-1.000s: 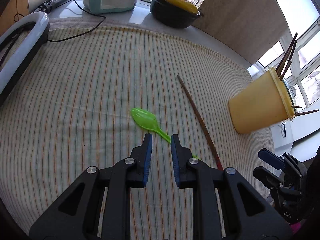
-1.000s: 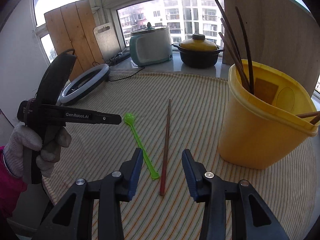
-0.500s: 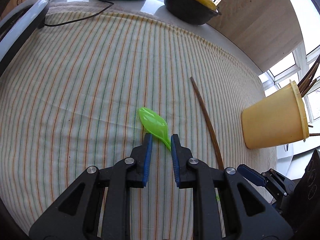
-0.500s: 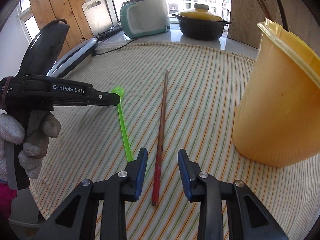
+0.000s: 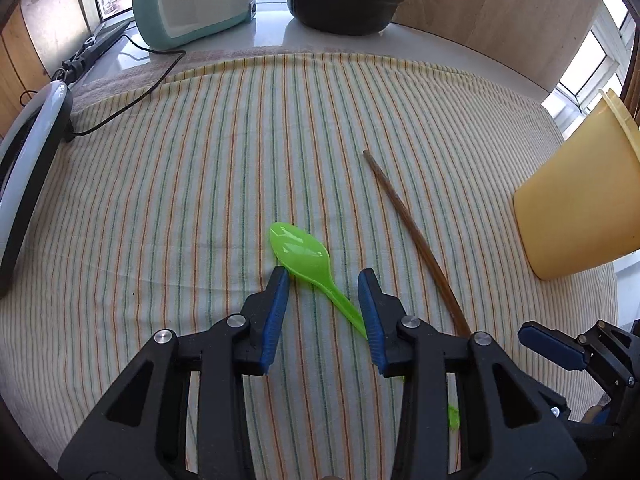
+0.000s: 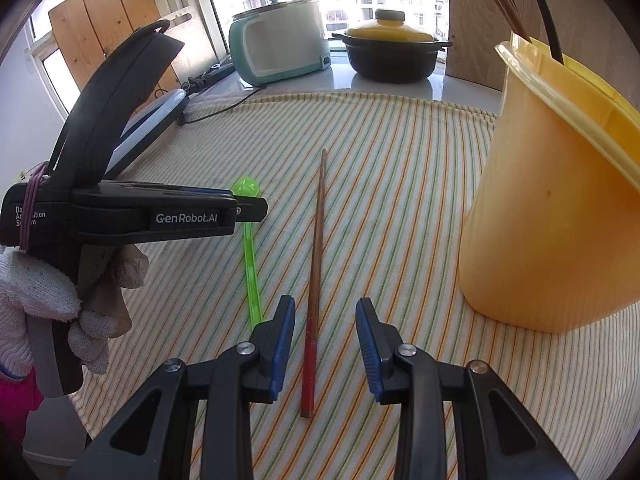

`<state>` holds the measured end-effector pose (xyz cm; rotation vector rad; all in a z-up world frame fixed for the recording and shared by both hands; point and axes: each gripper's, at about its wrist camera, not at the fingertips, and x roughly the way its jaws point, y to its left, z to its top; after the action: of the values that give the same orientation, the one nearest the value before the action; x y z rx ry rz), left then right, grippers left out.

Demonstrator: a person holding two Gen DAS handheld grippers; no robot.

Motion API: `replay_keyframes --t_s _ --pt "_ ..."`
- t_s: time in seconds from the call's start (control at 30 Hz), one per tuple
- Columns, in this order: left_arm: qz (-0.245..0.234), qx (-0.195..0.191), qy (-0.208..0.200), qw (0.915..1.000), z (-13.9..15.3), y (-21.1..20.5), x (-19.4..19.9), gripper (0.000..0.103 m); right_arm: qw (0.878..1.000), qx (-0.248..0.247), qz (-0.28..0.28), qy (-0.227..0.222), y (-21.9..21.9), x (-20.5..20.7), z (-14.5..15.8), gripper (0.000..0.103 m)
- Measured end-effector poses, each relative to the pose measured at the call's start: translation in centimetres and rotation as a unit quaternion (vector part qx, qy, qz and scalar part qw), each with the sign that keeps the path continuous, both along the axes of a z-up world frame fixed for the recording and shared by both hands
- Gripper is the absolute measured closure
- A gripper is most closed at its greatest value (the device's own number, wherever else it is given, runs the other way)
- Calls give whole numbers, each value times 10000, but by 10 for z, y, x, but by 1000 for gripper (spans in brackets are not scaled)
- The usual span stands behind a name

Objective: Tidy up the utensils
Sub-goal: 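Close the left tool on the green spoon while the right tool grasps the red-tipped chopstick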

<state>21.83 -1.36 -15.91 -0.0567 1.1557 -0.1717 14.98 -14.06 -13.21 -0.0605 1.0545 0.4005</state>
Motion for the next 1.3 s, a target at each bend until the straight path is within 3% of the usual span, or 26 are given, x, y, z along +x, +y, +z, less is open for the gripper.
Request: replay_keyframes --t_s 0.17,0.27,0.37,0.73,1.2,1.3 --pt "-239 554 -326 9976 -2 -17 -3 70 10000 25 -87 -3 -5 -1 1 71" --pt "-453 463 -377 9972 -2 -17 -4 85 9999 31 -106 15 -6 -1 0 71" --pt "-599 416 -377 9966 -2 -13 -4 90 10000 -16 -67 6 -4 -1 1 71" --pt "-877 366 -218 9952 -1 11 -14 94 9995 -177 236 150 29 27 -2 73" --pt "-556 -395 149 9976 -1 49 -14 99 9960 -529 196 698 58 89 -28 76" --pt "-472 -538 164 9973 -1 54 -14 99 9960 -570 76 686 58 94 -29 88"
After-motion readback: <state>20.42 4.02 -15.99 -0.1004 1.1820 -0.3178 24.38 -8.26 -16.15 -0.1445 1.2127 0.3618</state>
